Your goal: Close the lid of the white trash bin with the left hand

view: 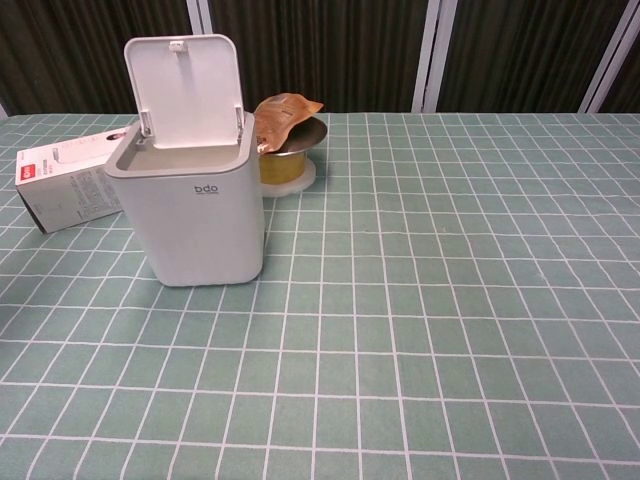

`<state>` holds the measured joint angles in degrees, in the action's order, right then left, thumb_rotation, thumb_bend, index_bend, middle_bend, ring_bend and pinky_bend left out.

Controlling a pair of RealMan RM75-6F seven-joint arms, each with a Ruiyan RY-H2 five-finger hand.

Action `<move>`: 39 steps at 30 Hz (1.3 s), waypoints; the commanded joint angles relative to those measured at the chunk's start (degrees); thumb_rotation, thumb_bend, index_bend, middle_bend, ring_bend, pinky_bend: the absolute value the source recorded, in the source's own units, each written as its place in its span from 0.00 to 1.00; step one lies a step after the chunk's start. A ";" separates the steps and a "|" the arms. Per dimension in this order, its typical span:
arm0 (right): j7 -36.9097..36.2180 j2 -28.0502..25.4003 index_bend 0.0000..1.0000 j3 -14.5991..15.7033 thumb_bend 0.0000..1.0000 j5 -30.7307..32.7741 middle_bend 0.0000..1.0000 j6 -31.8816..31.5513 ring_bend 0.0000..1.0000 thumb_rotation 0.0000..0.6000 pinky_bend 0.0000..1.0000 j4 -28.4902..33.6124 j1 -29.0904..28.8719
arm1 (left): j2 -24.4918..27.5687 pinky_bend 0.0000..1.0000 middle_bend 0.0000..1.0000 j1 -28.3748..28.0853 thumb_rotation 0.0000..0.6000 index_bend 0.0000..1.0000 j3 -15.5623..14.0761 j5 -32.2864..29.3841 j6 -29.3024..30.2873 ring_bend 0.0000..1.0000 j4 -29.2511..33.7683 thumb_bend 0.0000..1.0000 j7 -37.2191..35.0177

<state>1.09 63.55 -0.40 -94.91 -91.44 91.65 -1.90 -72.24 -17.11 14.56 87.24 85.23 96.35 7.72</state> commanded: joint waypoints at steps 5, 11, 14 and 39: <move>0.92 0.17 0.00 -0.04 0.27 0.23 0.00 0.55 0.00 1.00 0.00 0.00 -0.06 | 2.39 1.00 1.00 -11.04 1.00 0.25 8.56 -18.68 -15.47 1.00 10.71 0.52 6.08; 0.60 -0.21 0.00 -0.21 0.27 0.59 0.00 0.69 0.00 1.00 0.00 0.12 -0.04 | -1.05 1.00 1.00 -18.57 1.00 0.25 11.75 -29.50 -19.10 1.00 9.27 0.52 13.19; 0.14 -0.49 0.00 -0.33 0.27 0.82 0.00 0.82 0.00 1.00 0.00 0.08 -0.08 | -2.00 1.00 1.00 -21.28 1.00 0.25 12.48 -34.06 -20.13 1.00 8.48 0.52 15.63; -2.79 -2.43 0.00 -0.25 0.27 0.90 0.00 0.42 0.00 1.00 0.00 0.43 0.55 | 8.03 1.00 1.00 -26.37 1.00 0.25 2.77 -41.55 -28.83 1.00 19.97 0.60 18.76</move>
<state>-1.68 61.16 -0.70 -93.95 -91.07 92.08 -1.34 -65.35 -43.85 18.70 44.96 56.61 115.08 25.77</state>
